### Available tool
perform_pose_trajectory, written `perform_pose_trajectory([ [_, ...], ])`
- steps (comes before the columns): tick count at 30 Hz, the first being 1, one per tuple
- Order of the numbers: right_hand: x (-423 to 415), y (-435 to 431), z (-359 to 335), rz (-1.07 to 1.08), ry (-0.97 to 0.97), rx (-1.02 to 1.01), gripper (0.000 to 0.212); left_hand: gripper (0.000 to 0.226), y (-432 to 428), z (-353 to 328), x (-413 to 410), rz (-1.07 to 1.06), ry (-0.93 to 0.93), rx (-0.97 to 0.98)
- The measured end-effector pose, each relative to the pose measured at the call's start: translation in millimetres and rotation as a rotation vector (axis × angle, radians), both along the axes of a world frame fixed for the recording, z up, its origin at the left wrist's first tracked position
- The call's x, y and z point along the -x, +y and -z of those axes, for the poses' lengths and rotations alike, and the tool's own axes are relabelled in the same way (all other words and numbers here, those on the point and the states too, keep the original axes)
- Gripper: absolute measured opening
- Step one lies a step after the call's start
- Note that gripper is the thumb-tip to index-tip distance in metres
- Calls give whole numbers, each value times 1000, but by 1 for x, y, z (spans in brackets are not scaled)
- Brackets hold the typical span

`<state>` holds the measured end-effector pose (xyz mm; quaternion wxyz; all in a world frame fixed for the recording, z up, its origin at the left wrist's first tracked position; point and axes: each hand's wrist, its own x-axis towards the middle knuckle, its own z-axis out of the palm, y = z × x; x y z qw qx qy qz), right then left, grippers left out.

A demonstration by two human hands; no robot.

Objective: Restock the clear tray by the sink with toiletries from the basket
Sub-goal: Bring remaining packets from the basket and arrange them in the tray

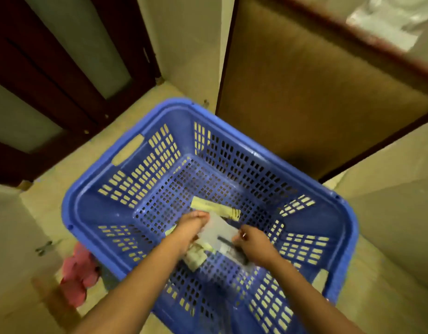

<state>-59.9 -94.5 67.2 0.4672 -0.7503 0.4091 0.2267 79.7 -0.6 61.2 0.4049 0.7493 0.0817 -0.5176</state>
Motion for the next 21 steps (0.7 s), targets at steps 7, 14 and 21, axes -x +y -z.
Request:
perform_pose_trajectory([
  [7, -14, 16, -143, 618, -425, -84, 23, 10, 10, -149, 1, -91, 159, 403],
  [14, -9, 34, -271, 642, -690, 21, 24, 5, 30, -261, 23, -40, 51, 676],
  [21, 23, 55, -325, 704, -838, 14, 12, 15, 36, -311, 45, 127, -95, 809],
])
